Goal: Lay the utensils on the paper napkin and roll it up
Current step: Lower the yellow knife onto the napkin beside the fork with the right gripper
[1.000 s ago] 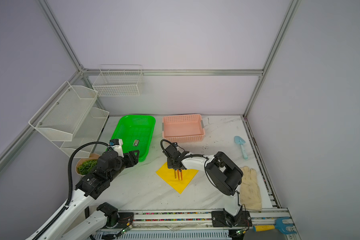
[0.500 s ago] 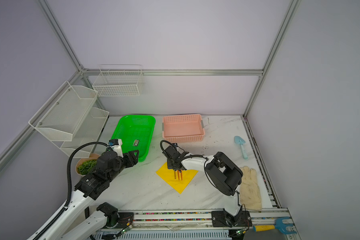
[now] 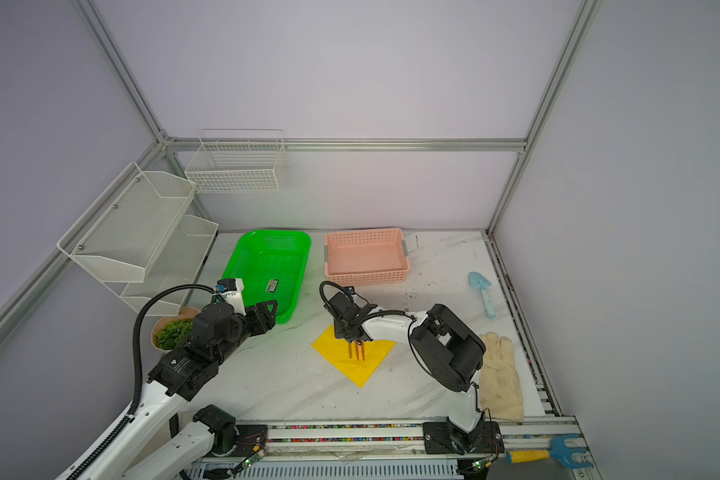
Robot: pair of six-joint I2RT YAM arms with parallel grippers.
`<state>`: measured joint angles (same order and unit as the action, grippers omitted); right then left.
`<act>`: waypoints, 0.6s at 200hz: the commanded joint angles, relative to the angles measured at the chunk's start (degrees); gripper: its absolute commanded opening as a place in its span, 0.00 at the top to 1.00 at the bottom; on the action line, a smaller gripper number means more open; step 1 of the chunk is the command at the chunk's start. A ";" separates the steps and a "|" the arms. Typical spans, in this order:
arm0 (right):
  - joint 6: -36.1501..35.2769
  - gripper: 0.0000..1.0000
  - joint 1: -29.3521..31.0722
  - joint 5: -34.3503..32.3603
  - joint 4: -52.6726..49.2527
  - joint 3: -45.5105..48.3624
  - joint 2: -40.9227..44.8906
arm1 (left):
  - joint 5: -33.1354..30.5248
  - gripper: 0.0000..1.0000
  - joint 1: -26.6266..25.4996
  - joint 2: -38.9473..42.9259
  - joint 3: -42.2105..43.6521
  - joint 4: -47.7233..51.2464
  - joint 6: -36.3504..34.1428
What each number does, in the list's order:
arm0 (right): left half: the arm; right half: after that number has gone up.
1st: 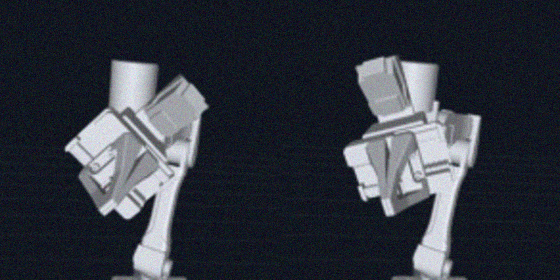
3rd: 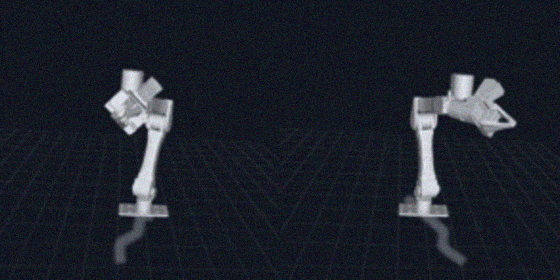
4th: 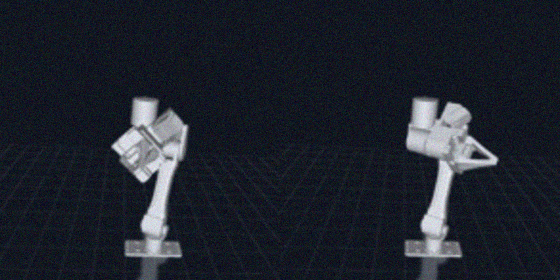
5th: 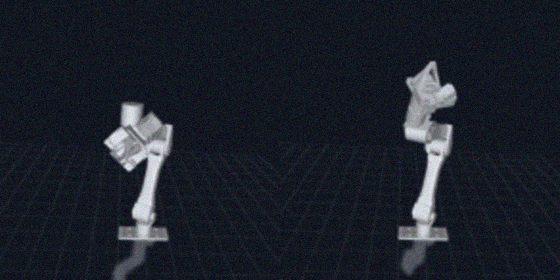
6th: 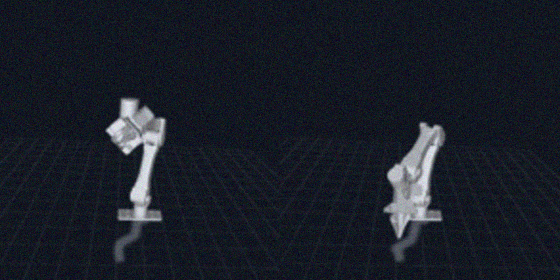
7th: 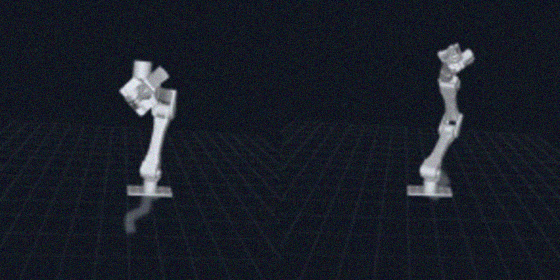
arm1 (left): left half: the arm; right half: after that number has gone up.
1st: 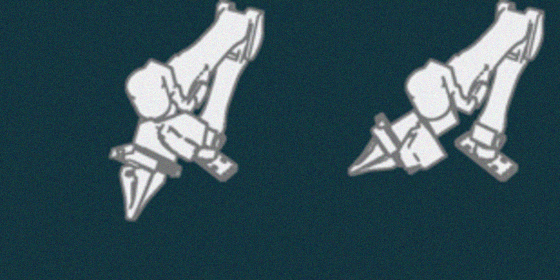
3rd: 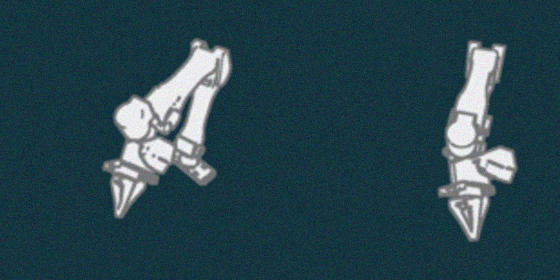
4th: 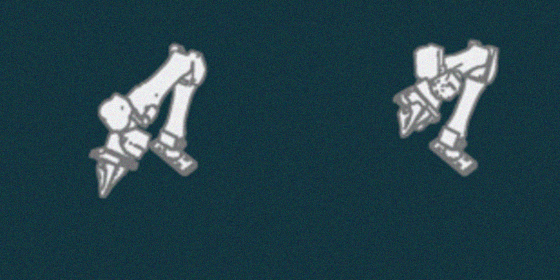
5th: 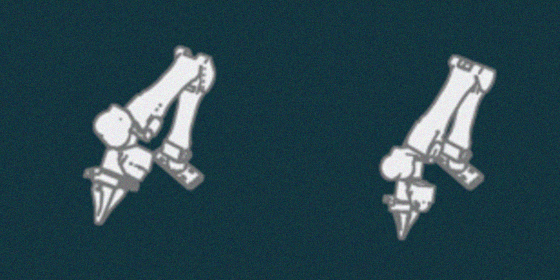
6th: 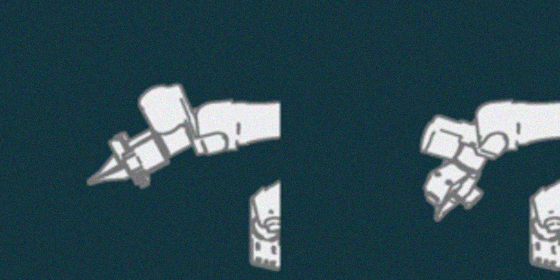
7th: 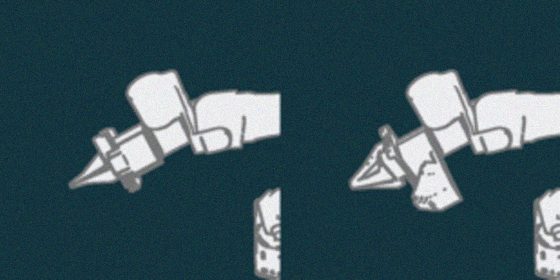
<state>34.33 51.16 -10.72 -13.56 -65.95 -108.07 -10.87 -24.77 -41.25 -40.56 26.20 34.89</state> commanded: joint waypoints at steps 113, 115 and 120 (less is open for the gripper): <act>1.35 0.94 1.14 -1.90 -2.27 1.28 2.50 | -0.41 0.30 -0.01 0.95 1.36 -0.73 -0.11; 1.38 0.94 1.14 -1.86 -2.26 1.27 2.47 | -0.39 0.31 -0.01 0.99 1.36 -0.76 -0.10; 1.42 0.94 1.13 -1.85 -2.26 1.37 2.51 | -0.46 0.30 0.01 1.03 1.36 -0.72 -0.09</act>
<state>34.48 51.83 -11.20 -14.37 -65.60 -107.66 -10.90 -24.77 -40.95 -40.56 26.24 34.89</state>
